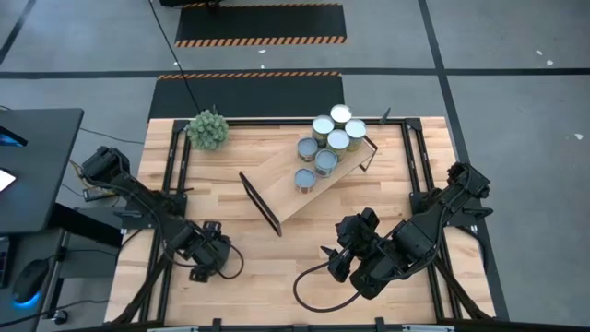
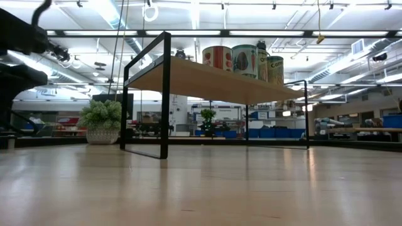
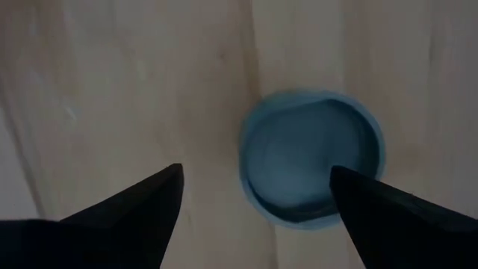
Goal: Pick and place cans onto a shelf
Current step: Put the blue tuna can on the shelf
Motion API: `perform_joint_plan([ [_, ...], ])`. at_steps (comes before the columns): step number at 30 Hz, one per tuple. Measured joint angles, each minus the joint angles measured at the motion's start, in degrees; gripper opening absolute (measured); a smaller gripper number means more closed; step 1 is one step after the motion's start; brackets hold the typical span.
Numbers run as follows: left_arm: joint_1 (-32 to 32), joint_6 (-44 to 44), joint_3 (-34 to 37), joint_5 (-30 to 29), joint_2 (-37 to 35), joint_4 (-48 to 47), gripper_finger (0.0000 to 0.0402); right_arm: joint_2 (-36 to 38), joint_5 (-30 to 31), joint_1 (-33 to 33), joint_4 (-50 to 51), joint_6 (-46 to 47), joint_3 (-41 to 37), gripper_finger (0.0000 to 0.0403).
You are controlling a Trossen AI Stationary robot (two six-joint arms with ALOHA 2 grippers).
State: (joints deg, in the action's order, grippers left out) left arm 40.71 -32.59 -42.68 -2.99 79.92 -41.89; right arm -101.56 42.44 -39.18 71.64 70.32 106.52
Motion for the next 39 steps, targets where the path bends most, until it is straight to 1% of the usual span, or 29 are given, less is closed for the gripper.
perform_joint_plan([
  [4, -1.5, 0.2, 0.0, -0.3, 0.0, 0.0, 0.0317, 0.0, 0.0, 0.0, 0.0, 0.0, 0.0, 0.0348],
  [14, -5.7, 1.8, 0.0, -0.8, 0.3, 0.2, 0.0220, 0.0, 0.0, 0.0, -0.4, 0.0, 0.0, 0.0348],
  [19, -6.1, 2.4, -0.3, 1.7, 2.9, 0.6, 0.0165, 0.0, 0.0, 0.0, -0.4, 0.0, 0.0, 0.0348],
  [24, -6.1, 3.3, -0.3, 2.2, 3.9, 1.2, 0.0117, 0.0, 0.0, 0.0, -0.4, -0.2, 0.0, 0.0348],
  [27, -6.1, 3.5, -0.2, 2.6, 4.0, 1.4, 0.0075, 0.0, 0.1, 0.0, -0.4, -0.5, 0.0, 0.0348],
  [30, -5.8, 4.8, -0.2, 2.4, 4.0, 1.4, 0.0022, 0.0, 0.1, 0.0, -0.4, -0.6, 0.0, 0.0348],
  [31, -5.7, 4.8, -0.2, 2.2, 4.0, 1.4, 0.0013, 0.0, 0.1, 0.0, -0.4, -0.7, 0.0, 0.0348],
  [35, -5.8, 4.2, -0.2, 1.7, 3.9, 1.1, 0.0007, 0.0, 0.1, 0.0, -0.4, -0.9, 0.0, 0.0348],
  [39, -7.5, 3.3, -1.0, 1.3, 2.4, -1.4, 0.0004, 0.0, 0.1, 0.0, -0.4, -1.1, 0.0, 0.0348],
])
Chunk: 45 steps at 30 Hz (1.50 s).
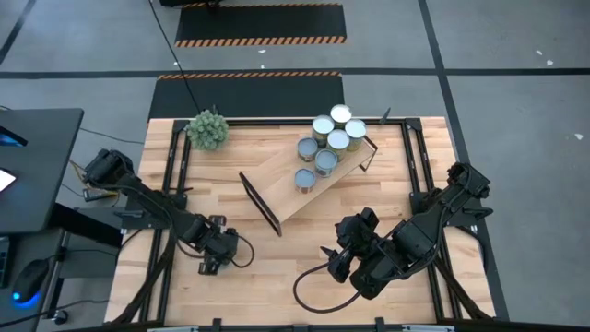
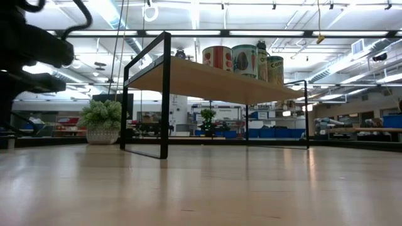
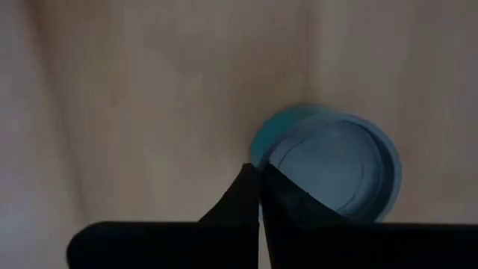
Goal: Pick and place cans onto a shelf
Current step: Put the blue tuna can on the shelf
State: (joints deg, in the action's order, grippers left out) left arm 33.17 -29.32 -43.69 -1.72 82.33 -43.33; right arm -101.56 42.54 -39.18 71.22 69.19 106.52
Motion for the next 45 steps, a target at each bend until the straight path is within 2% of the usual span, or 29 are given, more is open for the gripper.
perform_joint_plan([
  [9, -4.9, 0.5, -4.2, 1.2, -5.0, -4.8, 0.0001, 0.0, 0.0, 0.0, 0.0, -0.4, 0.0, 0.0348],
  [13, -8.0, 1.5, -8.9, 6.4, -7.1, -6.9, 0.0001, 0.0, -0.1, 0.0, 0.0, -0.4, 0.0, 0.0348],
  [23, -20.4, 1.9, -26.8, 18.6, -8.6, -8.4, 0.0001, 0.0, -0.1, 0.0, 0.0, -0.9, 0.0, 0.0348],
  [26, -24.9, 1.3, -31.2, 18.4, -8.4, -8.3, 0.0000, 0.0, -0.1, 0.0, 0.0, -0.9, 0.0, 0.0348],
  [30, -32.0, 0.0, -34.5, 14.6, -8.4, -7.5, 0.0000, 0.0, -0.1, 0.0, 0.0, -0.9, 0.0, 0.0348],
  [37, -44.1, 0.1, -34.8, 12.8, -4.7, -7.1, 0.0000, 0.0, -0.1, 1.2, -0.1, -1.2, 0.0, 0.0348],
  [45, -52.5, 0.0, -34.8, 12.3, 3.1, -6.5, 0.0000, 0.0, -1.4, 2.3, -0.1, -1.8, 0.0, 0.0348],
])
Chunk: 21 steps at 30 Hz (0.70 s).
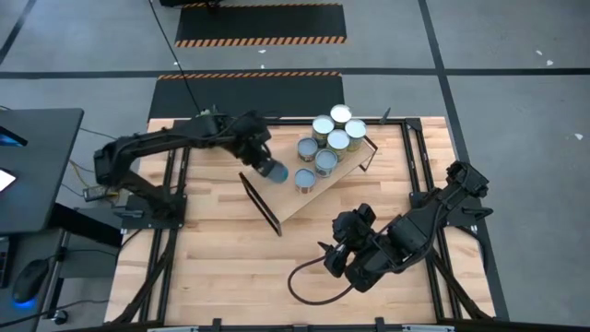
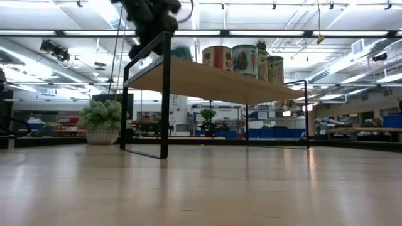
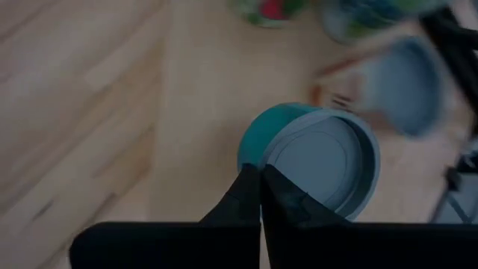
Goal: Pick and place cans onto a shelf
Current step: Put the blue tuna can on the shelf
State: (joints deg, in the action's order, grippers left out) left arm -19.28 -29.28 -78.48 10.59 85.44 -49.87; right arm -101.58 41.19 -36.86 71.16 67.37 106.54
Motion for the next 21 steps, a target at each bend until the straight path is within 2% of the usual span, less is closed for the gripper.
perform_joint_plan([
  [4, -0.9, 1.4, -1.5, -2.5, 3.5, 0.2, 0.0000, 0.0, -0.4, 0.3, 0.0, 0.0, 0.0, 0.0348],
  [11, -0.4, 3.4, -10.0, -8.5, 9.1, 0.0, 0.0000, 0.0, -0.4, 0.6, 0.0, 0.4, 0.0, 0.0348],
  [16, -0.4, 4.5, -15.0, -9.3, 12.3, -4.4, 0.0001, 0.0, -0.4, 0.7, -0.4, 0.5, 0.0, 0.0348],
  [21, -0.4, 4.5, -16.1, -9.9, 14.2, -8.0, 0.0003, 0.0, -0.4, 0.7, -0.8, 0.5, 0.0, 0.0348],
])
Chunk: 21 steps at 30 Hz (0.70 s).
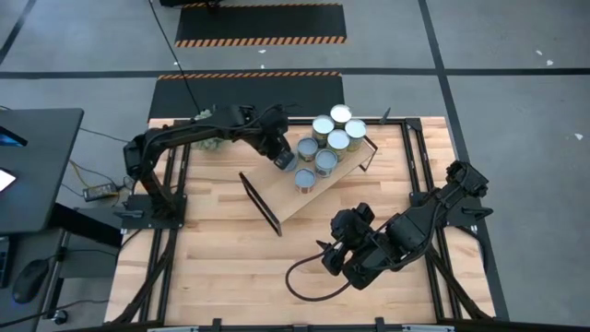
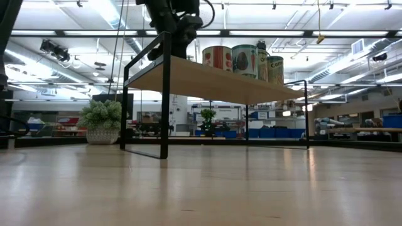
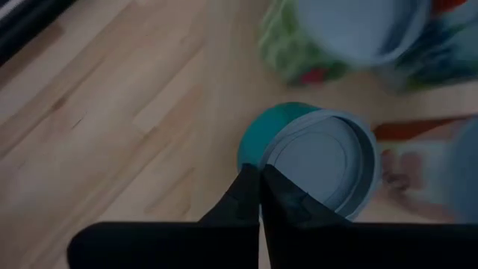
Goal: Pick and place cans onto a shelf
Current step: Put the blue tuna can on the shelf
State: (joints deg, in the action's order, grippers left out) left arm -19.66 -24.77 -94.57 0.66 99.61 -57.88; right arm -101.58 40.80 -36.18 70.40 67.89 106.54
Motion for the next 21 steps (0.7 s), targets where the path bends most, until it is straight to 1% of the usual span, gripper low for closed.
perform_joint_plan([
  [4, 0.5, -0.3, 0.3, -0.3, 0.8, -0.9, 0.0008, 0.0, 0.2, 0.0, -0.1, -0.2, 0.0, 0.0348],
  [7, 1.0, -1.0, 0.3, -0.6, 0.7, -0.9, 0.0024, 0.0, 0.3, 0.0, -0.5, -0.6, 0.0, 0.0348],
  [16, 2.3, -2.6, 0.3, -1.0, 0.6, -1.1, 0.0119, 0.0, 0.3, 0.0, -1.4, -2.1, 0.0, 0.0348],
  [19, 2.3, -0.5, 0.3, -1.1, 0.4, -0.9, 0.0147, 0.0, 0.2, 0.0, -1.4, -2.1, 0.0, 0.0348],
  [21, 2.3, 0.7, 0.1, -1.1, 0.4, -1.6, 0.0157, 0.0, 0.1, 0.0, -1.4, -2.1, 0.0, 0.0348],
])
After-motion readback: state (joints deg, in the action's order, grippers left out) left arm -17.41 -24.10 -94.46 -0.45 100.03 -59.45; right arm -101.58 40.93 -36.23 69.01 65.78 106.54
